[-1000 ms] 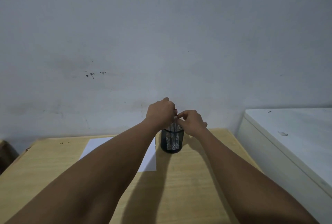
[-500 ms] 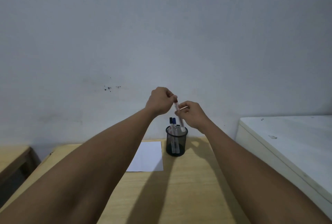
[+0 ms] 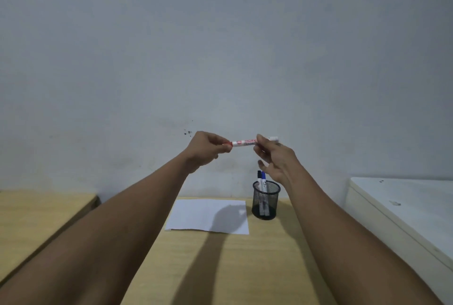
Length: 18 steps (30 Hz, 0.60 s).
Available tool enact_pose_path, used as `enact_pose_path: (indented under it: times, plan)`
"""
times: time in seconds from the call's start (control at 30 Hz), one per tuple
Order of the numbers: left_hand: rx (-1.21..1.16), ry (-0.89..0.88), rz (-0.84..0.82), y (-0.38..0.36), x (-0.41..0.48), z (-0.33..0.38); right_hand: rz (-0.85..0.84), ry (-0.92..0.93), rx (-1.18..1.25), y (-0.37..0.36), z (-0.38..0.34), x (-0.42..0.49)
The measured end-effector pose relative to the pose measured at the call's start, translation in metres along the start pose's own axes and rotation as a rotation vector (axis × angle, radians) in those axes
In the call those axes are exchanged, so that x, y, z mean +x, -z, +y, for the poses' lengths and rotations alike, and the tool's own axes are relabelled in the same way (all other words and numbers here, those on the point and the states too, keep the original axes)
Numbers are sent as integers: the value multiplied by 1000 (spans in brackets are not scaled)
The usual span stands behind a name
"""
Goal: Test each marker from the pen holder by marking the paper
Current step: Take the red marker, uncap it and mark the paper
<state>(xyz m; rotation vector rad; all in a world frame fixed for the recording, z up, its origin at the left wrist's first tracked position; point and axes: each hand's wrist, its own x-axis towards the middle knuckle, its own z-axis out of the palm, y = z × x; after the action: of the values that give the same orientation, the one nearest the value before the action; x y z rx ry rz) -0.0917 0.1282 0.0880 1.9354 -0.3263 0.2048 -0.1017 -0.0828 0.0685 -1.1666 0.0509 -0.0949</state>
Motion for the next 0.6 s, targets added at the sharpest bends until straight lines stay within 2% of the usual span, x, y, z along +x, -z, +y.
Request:
enact_pose_path:
  times: [0.17,0.27,0.37,0.43,0.6]
  plan:
    - [64,-96,0,-8,2,-13,-110,-22,-73,-26,24,1]
    - [314,-194,75,-6,2,-26,-85,-16,-118,-34,33,4]
    - [498,-252,76,3,-1,-36,-108,-19,-171,-39,42,9]
    - [514,-228,15,9,-2,-41,-135,-35,-197,-42,51,14]
    - [391,-25,-133,37,-2,-76,-144,-49,-197,-47,77,32]
